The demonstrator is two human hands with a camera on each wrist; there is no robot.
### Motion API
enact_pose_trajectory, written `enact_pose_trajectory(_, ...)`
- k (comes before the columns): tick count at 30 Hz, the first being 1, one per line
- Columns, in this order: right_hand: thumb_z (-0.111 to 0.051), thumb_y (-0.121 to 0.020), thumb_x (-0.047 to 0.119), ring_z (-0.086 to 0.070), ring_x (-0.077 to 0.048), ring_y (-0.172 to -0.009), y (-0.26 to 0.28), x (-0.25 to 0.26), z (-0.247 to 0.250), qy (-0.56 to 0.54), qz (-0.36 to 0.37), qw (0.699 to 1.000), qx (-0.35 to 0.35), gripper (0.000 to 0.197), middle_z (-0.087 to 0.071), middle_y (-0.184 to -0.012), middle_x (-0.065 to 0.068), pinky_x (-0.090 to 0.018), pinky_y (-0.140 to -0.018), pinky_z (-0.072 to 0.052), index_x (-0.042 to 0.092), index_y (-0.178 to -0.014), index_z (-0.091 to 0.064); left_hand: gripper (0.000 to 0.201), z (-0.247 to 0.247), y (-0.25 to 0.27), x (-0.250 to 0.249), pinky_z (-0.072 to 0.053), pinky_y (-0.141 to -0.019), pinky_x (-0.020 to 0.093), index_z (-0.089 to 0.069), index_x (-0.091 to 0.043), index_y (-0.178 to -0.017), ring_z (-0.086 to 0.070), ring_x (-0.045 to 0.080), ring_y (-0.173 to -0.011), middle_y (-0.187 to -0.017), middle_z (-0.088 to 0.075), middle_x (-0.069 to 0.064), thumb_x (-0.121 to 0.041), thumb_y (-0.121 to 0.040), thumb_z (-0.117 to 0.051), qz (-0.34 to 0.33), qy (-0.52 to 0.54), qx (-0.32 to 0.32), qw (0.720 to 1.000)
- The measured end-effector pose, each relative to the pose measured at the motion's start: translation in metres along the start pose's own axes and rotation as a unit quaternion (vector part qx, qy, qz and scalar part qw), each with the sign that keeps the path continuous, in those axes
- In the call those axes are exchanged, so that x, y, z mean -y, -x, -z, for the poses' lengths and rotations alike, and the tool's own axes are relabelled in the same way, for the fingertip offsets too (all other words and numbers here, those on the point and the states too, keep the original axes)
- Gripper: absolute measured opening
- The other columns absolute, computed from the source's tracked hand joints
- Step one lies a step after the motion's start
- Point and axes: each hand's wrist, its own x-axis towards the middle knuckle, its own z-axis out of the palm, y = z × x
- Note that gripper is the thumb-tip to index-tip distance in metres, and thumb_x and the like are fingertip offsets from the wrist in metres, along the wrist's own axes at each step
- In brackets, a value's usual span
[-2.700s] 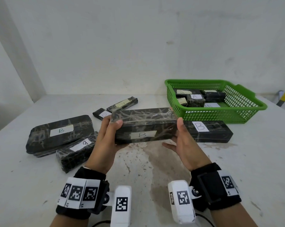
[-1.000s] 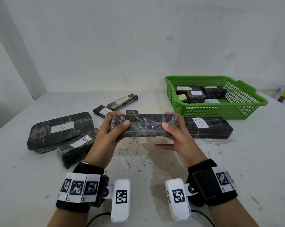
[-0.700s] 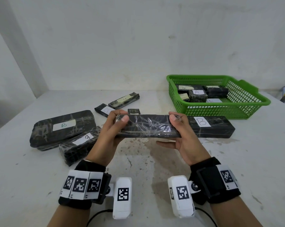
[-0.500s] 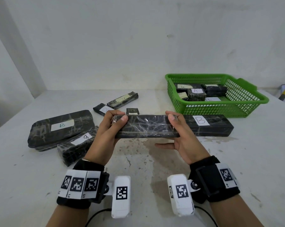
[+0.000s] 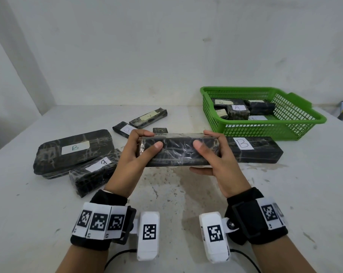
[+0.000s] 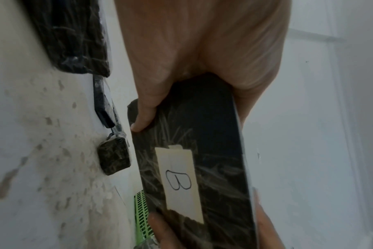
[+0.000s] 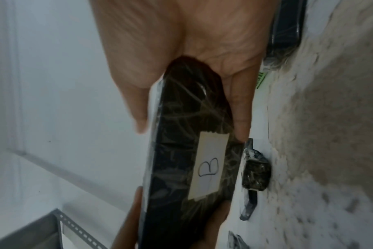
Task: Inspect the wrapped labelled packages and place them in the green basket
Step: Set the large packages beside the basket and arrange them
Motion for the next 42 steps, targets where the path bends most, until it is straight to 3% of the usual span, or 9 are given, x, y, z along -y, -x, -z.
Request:
enact_pose_trajectory(4, -0.08, -0.056, 0.042, -0.073, -0.018, -0.092, 0.0001, -0.0011, -0.0015, -0.021, 0.022, 0.999, -0.015, 0.07, -0.063, -0.122, -0.006, -0.035, -0.071, -0.06, 0.028, -0.12, -0.056, 0.045, 0.0018, 0.0023, -0.0027, -0.053, -0.084, 0.027, -0.055, -0.029, -0.109, -0.067, 0.022, -0.106, -0.117, -0.064, 0.003, -0.035, -0.072, -0.081, 0.016, -0.023, 0.023, 0.999)
enact_pose_trajectory(9, -0.08, -0.056, 0.043, -0.073, -0.016, -0.089, 0.0006, -0.0008, -0.0001, -0.019, 0.014, 1.0, 0.015, 0.072, -0.063, -0.123, -0.009, -0.035, -0.073, -0.06, 0.028, -0.122, -0.054, 0.044, -0.0008, 0.0023, -0.004, -0.057, -0.082, 0.026, -0.052, -0.02, -0.11, -0.064, 0.031, -0.11, -0.118, -0.059, 0.01, -0.018, -0.075, -0.078, 0.005, -0.02, 0.008, 1.0)
enact_pose_trajectory(13, -0.085, -0.049, 0.043, -0.073, -0.021, -0.095, 0.0005, -0.0017, 0.0004, -0.012, 0.022, 1.0, 0.011, 0.077, -0.064, -0.124, -0.009, -0.035, -0.077, -0.059, 0.031, -0.12, -0.055, 0.051, -0.0002, 0.0015, -0.0035, -0.057, -0.079, 0.026, -0.052, -0.019, -0.111, -0.067, 0.03, -0.105, -0.11, -0.065, 0.003, -0.014, -0.072, -0.085, 0.017, 0.01, 0.012, 1.0)
enact_pose_trajectory(17, -0.087, -0.049, 0.042, -0.072, -0.023, -0.1, -0.0016, -0.0048, 0.0001, -0.014, 0.025, 1.0, -0.005, 0.075, -0.064, -0.125, -0.007, -0.038, -0.08, -0.059, 0.033, -0.117, -0.058, 0.06, 0.0024, 0.0005, -0.0062, -0.056, -0.077, 0.025, -0.054, -0.021, -0.112, -0.07, 0.019, -0.097, -0.106, -0.069, 0.0, -0.025, -0.059, -0.082, 0.03, 0.046, 0.031, 0.998)
enact_pose_trajectory(23, -0.097, -0.05, 0.035, -0.071, -0.023, -0.103, -0.0013, -0.0054, 0.0028, -0.02, 0.002, 0.999, 0.037, 0.083, -0.063, -0.127, -0.012, -0.038, -0.085, -0.058, 0.032, -0.122, -0.055, 0.047, 0.0022, -0.0017, -0.0056, -0.057, -0.073, 0.023, -0.054, -0.016, -0.108, -0.069, 0.022, -0.093, -0.111, -0.062, 0.01, -0.003, -0.067, -0.072, 0.034, 0.084, 0.012, 0.996)
enact_pose_trajectory(28, -0.098, -0.036, 0.049, -0.064, -0.025, -0.117, -0.0036, -0.0095, 0.0029, 0.004, 0.026, 0.999, 0.027, 0.092, -0.062, -0.13, -0.002, -0.049, -0.103, -0.048, 0.045, -0.119, -0.06, 0.059, 0.0045, -0.0006, -0.0086, -0.056, -0.072, 0.022, -0.053, -0.018, -0.11, -0.069, 0.021, -0.092, -0.108, -0.064, 0.01, -0.006, -0.059, -0.081, 0.03, 0.078, 0.023, 0.996)
enact_pose_trajectory(31, -0.098, -0.036, 0.05, -0.062, -0.025, -0.12, -0.0033, -0.0092, 0.0035, 0.007, 0.033, 0.999, 0.033, 0.093, -0.06, -0.133, -0.002, -0.05, -0.105, -0.047, 0.046, -0.121, -0.059, 0.064, 0.0047, -0.0011, -0.0074, -0.056, -0.076, 0.026, -0.053, -0.02, -0.108, -0.069, 0.021, -0.095, -0.105, -0.068, 0.005, -0.013, -0.053, -0.085, 0.031, 0.063, 0.03, 0.997)
enact_pose_trajectory(34, -0.098, -0.037, 0.048, -0.062, -0.025, -0.119, -0.0024, -0.0083, 0.0041, 0.002, 0.021, 0.998, 0.054, 0.098, -0.061, -0.132, -0.001, -0.051, -0.105, -0.047, 0.043, -0.126, -0.056, 0.056, 0.0053, -0.0018, -0.0082, -0.056, -0.075, 0.025, -0.052, -0.018, -0.109, -0.068, 0.021, -0.095, -0.098, -0.07, -0.005, -0.003, -0.061, -0.078, 0.025, 0.057, 0.018, 0.998)
enact_pose_trajectory(42, -0.095, -0.044, 0.03, -0.065, -0.023, -0.116, -0.0022, -0.0057, 0.0053, -0.006, 0.032, 0.998, 0.059, 0.092, -0.061, -0.132, -0.004, -0.048, -0.1, -0.052, 0.039, -0.126, -0.056, 0.059, 0.0058, -0.0017, -0.0054, -0.056, -0.077, 0.026, -0.054, -0.023, -0.107, -0.069, 0.022, -0.096, -0.104, -0.069, 0.004, -0.024, -0.056, -0.083, 0.014, 0.059, 0.028, 0.998)
